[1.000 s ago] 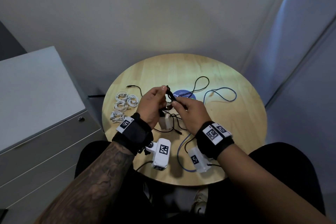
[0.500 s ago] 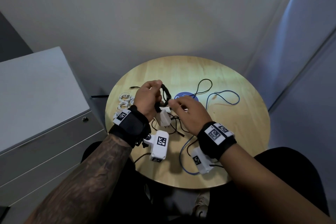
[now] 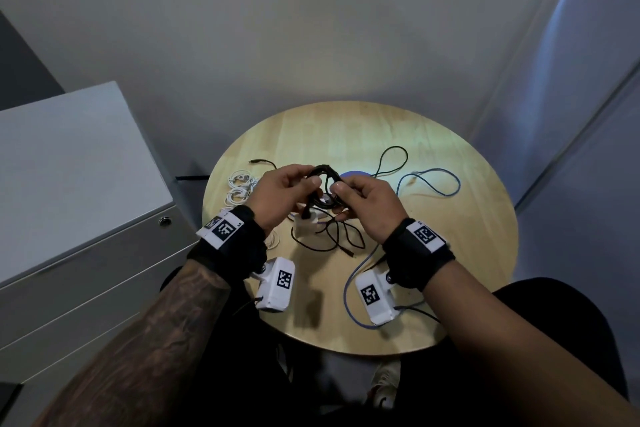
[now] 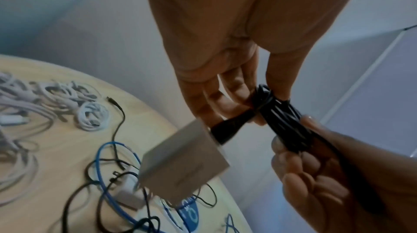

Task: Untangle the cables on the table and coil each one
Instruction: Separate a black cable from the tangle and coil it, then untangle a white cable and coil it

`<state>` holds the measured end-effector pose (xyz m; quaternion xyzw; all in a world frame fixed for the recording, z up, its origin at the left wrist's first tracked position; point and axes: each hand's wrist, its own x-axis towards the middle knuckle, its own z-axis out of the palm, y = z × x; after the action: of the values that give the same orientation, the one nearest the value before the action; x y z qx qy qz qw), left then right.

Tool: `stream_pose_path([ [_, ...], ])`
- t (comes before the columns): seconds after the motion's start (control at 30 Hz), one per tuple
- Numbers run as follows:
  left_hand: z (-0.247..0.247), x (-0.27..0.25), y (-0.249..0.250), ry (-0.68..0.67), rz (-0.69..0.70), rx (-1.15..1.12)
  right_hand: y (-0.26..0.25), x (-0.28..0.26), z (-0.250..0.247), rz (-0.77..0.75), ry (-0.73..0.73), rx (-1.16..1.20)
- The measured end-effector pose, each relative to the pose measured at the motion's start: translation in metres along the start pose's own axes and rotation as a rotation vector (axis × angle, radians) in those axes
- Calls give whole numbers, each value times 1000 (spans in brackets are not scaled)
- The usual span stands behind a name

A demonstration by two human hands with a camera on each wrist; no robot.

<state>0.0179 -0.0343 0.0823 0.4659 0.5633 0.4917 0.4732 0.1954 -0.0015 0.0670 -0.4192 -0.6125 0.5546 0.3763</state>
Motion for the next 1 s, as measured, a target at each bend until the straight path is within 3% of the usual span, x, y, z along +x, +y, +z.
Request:
stream_pose_path([
  [0.13, -10, -8, -21, 86, -105, -73, 10, -3, 17, 57, -72, 25],
  [0.27, -21, -13, -63, 236, -283, -115, 44, 3, 6, 16, -89, -319],
  [0.4, -25, -22, -105, 362, -472, -148, 86, 2, -22, 106, -86, -562],
  [0.5, -19, -25, -130, 448, -495, -93, 108, -5, -42, 197, -83, -701],
  [0.63, -17, -23, -152, 506, -571, 68, 127, -12, -60, 215, -199, -939],
  [0.77, -18, -18, -151, 506, -541, 276, 131, -12, -65, 200, -173, -986],
  [1.0, -21, -16, -124, 344, -450, 570, 136, -12, -80, 216, -66, -1017],
])
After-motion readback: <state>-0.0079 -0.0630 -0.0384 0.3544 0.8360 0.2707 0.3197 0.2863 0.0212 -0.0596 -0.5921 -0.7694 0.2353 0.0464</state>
